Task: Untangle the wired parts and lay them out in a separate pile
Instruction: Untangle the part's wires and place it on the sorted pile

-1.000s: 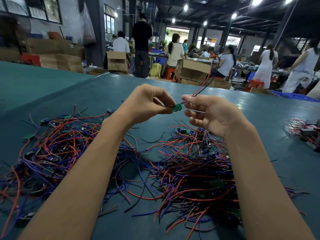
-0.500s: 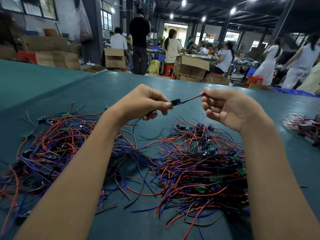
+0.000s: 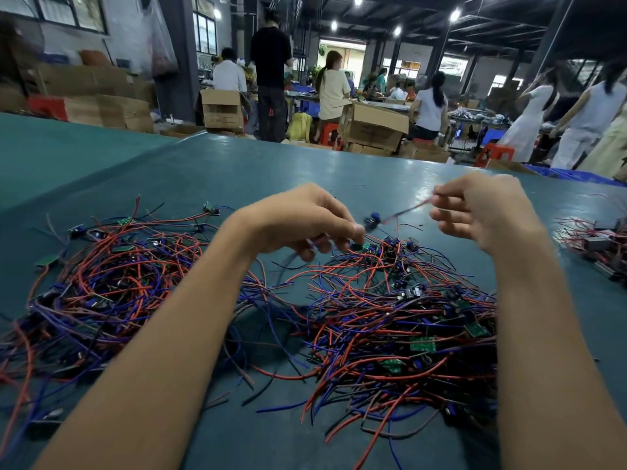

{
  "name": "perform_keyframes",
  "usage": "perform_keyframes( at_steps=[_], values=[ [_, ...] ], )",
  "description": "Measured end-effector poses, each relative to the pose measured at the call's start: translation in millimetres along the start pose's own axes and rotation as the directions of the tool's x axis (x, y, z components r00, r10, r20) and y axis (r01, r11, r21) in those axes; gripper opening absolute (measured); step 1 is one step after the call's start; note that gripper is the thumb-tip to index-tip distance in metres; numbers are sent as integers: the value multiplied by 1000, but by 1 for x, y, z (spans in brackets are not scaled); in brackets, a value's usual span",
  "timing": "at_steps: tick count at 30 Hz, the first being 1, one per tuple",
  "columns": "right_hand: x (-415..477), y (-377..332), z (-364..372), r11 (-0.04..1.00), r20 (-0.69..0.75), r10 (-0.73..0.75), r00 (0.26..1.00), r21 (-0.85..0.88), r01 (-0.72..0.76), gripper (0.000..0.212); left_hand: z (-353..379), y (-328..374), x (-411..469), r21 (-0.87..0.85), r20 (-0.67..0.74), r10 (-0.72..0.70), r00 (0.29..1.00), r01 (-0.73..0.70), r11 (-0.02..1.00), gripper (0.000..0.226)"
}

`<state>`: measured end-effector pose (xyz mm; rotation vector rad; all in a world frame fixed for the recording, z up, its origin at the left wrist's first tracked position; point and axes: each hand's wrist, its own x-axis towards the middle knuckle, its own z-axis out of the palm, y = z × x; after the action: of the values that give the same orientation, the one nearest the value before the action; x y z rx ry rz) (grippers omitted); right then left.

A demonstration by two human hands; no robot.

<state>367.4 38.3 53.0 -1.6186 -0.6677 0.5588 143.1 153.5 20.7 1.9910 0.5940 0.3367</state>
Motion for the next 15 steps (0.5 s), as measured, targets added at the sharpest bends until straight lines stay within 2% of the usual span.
perform_keyframes(
  at_steps=[5, 9, 15],
  values=[
    [14, 8, -43, 966, -116, 131, 985, -207, -152, 11, 52, 16, 14, 81, 137, -24, 990, 13, 997, 18],
    [16, 19, -76, 858, -140, 298, 944, -396, -329, 14, 68, 20, 17, 186, 194, -55, 980, 18, 982, 21],
    [6, 21, -80, 754, -95, 370, 924, -551, -358, 21, 69, 18, 16, 318, 263, -205, 943, 116, 941, 22]
  ],
)
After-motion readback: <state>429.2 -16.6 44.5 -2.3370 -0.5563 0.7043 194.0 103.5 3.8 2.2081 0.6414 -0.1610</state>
